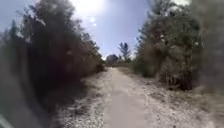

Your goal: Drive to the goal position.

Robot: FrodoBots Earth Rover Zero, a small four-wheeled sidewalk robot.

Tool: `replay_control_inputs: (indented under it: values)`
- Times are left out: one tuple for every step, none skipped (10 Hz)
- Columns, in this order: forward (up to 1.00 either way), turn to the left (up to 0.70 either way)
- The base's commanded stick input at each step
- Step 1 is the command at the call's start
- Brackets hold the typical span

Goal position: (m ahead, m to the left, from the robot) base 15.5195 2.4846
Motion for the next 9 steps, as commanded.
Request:
replay_control_inputs:
  values:
    - [0.70, 0.00]
    - [0.70, 0.00]
    - [0.70, 0.00]
    - [0.70, 0.00]
    - [0.70, 0.00]
    - [0.70, 0.00]
    - [0.70, 0.00]
    - [0.70, 0.00]
    - [0.70, 0.00]
